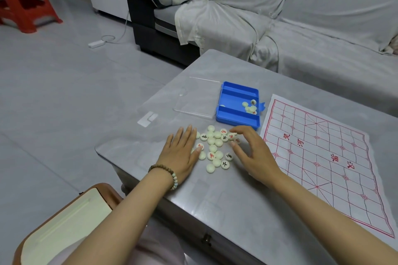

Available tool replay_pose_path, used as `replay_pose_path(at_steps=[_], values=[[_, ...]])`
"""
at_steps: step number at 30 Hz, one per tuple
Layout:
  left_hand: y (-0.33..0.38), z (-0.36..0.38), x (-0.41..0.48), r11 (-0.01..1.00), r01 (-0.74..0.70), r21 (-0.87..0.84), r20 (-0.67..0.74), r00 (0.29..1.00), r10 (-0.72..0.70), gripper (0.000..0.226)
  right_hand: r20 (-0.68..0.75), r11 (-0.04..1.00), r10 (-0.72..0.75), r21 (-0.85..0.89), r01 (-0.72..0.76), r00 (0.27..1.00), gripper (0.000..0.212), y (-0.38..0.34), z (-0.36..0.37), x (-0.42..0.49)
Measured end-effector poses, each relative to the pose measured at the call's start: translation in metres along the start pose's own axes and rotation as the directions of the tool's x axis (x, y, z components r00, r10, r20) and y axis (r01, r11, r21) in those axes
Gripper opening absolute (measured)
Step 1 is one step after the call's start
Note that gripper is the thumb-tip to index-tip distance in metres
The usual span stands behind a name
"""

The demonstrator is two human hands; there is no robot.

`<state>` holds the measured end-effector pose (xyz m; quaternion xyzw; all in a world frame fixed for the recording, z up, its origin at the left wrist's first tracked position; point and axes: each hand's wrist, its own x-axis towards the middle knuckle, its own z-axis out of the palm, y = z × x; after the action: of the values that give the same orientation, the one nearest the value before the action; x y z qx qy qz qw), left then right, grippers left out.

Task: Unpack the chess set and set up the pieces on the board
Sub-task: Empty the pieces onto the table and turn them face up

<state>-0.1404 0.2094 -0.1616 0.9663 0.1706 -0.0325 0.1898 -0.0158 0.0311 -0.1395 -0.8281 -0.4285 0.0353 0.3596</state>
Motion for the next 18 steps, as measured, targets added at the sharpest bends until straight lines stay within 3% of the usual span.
replay_pose_path(at_steps=[6, 9, 13, 18], values=[[0.016, 0.003, 0.017, 0.997, -0.074, -0.024, -0.014, 0.997, 0.074, 0.064, -0.071, 0.997, 0.078, 0.03, -0.076, 0.994, 0.028, 0.013, -0.011, 0.011], [0.018, -0.007, 0.032, 0.993, -0.08, -0.087, -0.109, 0.992, 0.071, 0.062, -0.119, 0.996, 0.094, 0.019, -0.092, 0.988, 0.028, 0.02, -0.019, 0.022], [0.015, -0.011, 0.052, 0.993, -0.057, -0.103, -0.153, 0.987, 0.041, 0.063, -0.143, 0.99, 0.089, -0.096, -0.103, 0.986, 0.034, 0.032, -0.03, 0.048], [0.017, -0.013, 0.078, 0.994, -0.018, -0.108, -0.138, 0.99, 0.003, 0.061, -0.02, 0.919, 0.118, -0.376, -0.116, 0.993, 0.05, 0.053, -0.033, 0.095]])
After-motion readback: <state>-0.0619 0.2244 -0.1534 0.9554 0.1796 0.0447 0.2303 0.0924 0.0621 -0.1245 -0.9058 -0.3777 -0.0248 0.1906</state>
